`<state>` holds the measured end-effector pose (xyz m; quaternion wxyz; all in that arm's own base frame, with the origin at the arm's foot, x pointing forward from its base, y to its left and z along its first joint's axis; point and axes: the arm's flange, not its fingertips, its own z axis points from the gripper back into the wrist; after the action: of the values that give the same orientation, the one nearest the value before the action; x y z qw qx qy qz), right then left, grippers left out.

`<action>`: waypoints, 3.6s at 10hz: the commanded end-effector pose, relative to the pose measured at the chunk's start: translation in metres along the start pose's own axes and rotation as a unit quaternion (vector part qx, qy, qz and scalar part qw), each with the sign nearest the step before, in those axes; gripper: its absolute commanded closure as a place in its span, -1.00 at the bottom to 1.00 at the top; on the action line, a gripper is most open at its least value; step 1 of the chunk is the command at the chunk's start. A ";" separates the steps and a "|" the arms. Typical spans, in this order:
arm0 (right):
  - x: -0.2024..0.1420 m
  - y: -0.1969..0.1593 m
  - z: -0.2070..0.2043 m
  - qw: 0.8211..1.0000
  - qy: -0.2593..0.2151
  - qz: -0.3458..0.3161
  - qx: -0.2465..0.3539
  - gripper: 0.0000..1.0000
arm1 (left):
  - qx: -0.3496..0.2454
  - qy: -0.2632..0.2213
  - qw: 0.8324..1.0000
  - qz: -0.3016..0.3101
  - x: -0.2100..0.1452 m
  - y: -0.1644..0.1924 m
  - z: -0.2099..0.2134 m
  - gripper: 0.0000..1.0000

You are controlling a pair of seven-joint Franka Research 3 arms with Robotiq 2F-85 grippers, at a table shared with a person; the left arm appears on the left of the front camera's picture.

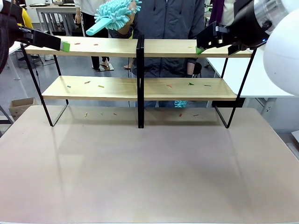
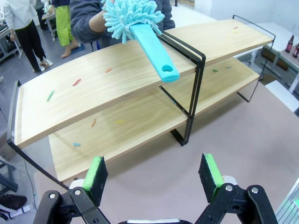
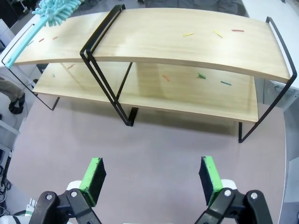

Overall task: Clean the shelves.
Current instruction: Pick up the Duster when the human hands it over.

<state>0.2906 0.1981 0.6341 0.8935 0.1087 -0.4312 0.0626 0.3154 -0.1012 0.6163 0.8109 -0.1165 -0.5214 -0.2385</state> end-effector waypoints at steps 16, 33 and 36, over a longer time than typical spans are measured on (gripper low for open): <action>-0.008 0.017 0.002 0.995 -0.026 0.096 -0.019 -1.00 | 0.002 -0.004 1.000 0.001 0.000 0.000 0.000 -1.00; -0.008 0.017 0.002 0.995 -0.026 0.096 -0.019 -1.00 | -0.411 0.245 0.781 0.401 0.108 0.133 -0.188 -1.00; -0.008 0.017 0.002 0.995 -0.026 0.096 -0.019 -1.00 | -0.422 0.250 0.784 0.381 0.102 0.134 -0.203 -1.00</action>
<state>0.2809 0.2142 0.6317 0.8742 0.0520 -0.4630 0.1365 0.5790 -0.0988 0.6220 0.8044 -0.5795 -0.0611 -0.1155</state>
